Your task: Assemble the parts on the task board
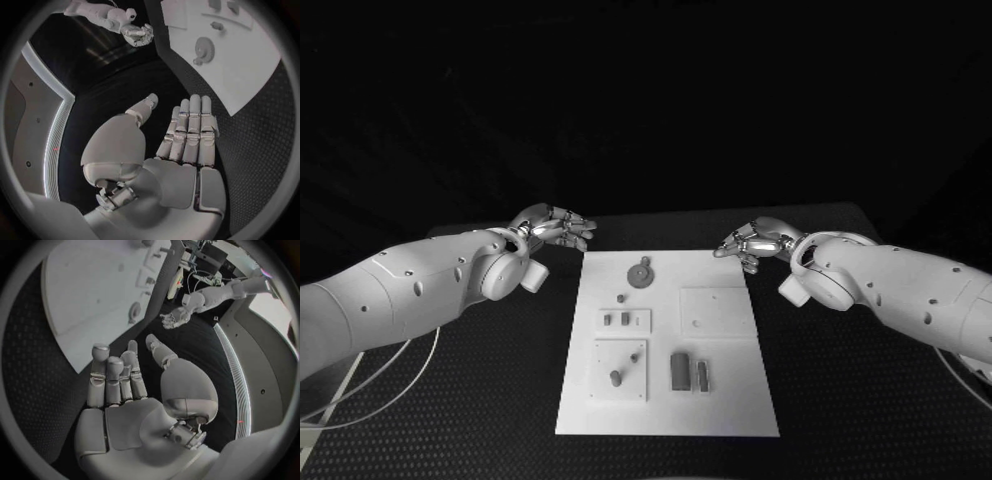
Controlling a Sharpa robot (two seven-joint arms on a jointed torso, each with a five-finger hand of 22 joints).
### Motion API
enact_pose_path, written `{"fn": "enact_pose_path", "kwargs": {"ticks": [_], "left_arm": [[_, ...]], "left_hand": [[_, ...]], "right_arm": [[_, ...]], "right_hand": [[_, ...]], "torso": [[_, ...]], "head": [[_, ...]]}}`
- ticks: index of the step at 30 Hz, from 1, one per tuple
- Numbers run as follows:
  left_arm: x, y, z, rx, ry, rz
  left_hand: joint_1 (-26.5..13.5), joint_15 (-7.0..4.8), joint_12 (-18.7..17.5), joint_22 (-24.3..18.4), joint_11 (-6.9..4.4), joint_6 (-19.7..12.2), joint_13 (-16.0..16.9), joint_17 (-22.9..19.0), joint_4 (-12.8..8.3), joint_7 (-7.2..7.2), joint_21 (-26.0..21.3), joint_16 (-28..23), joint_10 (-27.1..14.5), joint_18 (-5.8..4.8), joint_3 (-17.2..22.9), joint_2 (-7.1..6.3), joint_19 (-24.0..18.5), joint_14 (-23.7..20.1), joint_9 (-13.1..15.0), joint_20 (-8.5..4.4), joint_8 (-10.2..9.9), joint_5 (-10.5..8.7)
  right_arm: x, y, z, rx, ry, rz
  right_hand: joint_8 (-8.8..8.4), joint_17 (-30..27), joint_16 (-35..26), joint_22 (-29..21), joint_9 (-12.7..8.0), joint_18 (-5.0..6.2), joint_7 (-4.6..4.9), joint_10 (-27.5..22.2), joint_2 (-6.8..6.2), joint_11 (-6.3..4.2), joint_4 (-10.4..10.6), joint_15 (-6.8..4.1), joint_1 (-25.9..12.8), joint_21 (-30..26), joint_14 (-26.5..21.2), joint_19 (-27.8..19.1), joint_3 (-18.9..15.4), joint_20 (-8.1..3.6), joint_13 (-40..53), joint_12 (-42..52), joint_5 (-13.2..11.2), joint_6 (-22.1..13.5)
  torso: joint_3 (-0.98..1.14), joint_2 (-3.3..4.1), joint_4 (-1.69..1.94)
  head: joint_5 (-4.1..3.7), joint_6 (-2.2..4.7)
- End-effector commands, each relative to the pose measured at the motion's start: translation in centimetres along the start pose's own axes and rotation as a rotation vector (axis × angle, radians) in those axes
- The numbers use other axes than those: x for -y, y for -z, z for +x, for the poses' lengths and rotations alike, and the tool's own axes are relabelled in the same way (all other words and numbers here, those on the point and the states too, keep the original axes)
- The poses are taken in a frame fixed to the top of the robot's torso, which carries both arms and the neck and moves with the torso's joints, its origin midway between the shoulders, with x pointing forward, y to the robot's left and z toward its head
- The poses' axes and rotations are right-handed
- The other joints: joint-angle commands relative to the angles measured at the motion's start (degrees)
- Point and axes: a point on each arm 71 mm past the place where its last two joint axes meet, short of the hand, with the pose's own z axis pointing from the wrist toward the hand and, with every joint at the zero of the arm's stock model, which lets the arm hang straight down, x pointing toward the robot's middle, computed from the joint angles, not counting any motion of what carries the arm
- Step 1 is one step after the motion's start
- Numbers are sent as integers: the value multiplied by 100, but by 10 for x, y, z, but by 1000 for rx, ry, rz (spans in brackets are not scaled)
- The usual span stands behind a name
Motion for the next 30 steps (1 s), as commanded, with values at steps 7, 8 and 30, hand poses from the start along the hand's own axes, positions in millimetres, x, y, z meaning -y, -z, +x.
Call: {"fn": "enact_pose_path", "kwargs": {"ticks": [7,8,30], "left_arm": [[22,-14,-6,51,75,73],[22,-15,-6,50,81,74],[15,-18,3,90,112,73]], "left_hand": [[160,97,-78,-109,-21,-30,-98,-89,-277,-56,-40,-340,-192,19,-3,53,-196,-372,-54,90,-18,11],[157,107,-80,-123,-20,-39,-107,-97,-287,-59,-45,-366,-214,17,-6,56,-220,-409,-58,100,-24,11],[-6061,-495,-438,-4909,-796,-4647,-1331,-3875,710,-1012,-398,-2451,-6377,-86,-2577,496,-5530,-5648,-3101,82,-1594,-284]], "right_arm": [[12,-21,-20,215,-338,-93],[13,-22,-20,218,-347,-96],[19,-16,-11,247,-418,-102]], "right_hand": [[-313,-1459,-3290,-1003,-124,-347,421,-337,255,556,-90,1122,145,-1949,-1003,-1986,334,755,-2068,-2763,-18,-802],[-313,-1459,-3290,-1003,-124,-347,421,-337,255,556,-90,1122,145,-1949,-1003,-1986,334,755,-2068,-2763,-18,-802],[-1610,-4020,-8072,-7186,-3418,-1372,-615,-5470,222,-54,1646,534,-5275,-4914,-5656,-6162,-2696,89,-4641,-6561,-329,-5621]], "torso": [[-92,-269,-62],[-95,-277,-62],[-154,-548,74]], "head": [[12,671],[17,689],[-45,809]]}}
